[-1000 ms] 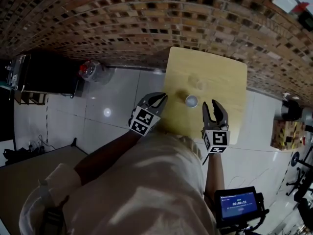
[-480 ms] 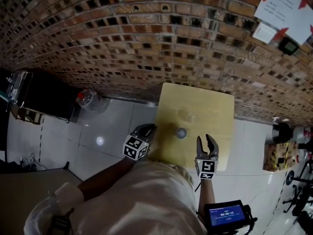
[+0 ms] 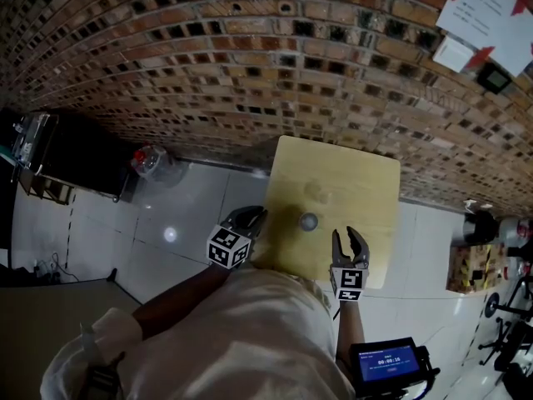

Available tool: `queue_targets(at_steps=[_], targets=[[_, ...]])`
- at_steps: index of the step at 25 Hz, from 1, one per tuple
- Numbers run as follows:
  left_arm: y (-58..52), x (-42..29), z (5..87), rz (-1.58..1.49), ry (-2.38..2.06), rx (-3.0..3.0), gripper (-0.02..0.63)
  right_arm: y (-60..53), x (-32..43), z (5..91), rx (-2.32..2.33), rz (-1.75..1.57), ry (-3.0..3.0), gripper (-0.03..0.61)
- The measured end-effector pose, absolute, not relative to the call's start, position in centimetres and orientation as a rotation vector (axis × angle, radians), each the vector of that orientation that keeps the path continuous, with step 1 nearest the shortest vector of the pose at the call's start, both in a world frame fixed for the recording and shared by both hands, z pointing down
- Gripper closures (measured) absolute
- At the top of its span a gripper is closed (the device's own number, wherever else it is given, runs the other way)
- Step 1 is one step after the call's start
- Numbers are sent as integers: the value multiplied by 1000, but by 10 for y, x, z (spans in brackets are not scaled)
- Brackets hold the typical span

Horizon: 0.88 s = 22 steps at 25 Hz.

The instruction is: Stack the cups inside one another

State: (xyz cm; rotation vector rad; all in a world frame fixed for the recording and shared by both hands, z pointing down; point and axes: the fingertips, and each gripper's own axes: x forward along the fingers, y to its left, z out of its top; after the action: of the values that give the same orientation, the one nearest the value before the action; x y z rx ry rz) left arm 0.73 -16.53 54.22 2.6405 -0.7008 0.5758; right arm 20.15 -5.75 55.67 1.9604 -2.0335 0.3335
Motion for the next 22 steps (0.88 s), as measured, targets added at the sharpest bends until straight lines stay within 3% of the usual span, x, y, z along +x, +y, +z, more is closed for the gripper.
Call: queue_targets(at_steps=[4,6,9,12,22], targets=[[-159,13,545,597,-684,2654,545,-55,205,559,1953,334,-2030,437],[-156,14,550,651,-690,2658,594,-53,207,561,1949,338,-2028,437],[-153,13,556,655,-694,2620,594,-51,208,562,1941,345,-2025,437],[-153,13,555,618,-698,2604,552,-50,209,564,1933,351,-2023,437],[-148,14,560,649,-704,2592,519,-55,208,573,1883,360,-2036,443]])
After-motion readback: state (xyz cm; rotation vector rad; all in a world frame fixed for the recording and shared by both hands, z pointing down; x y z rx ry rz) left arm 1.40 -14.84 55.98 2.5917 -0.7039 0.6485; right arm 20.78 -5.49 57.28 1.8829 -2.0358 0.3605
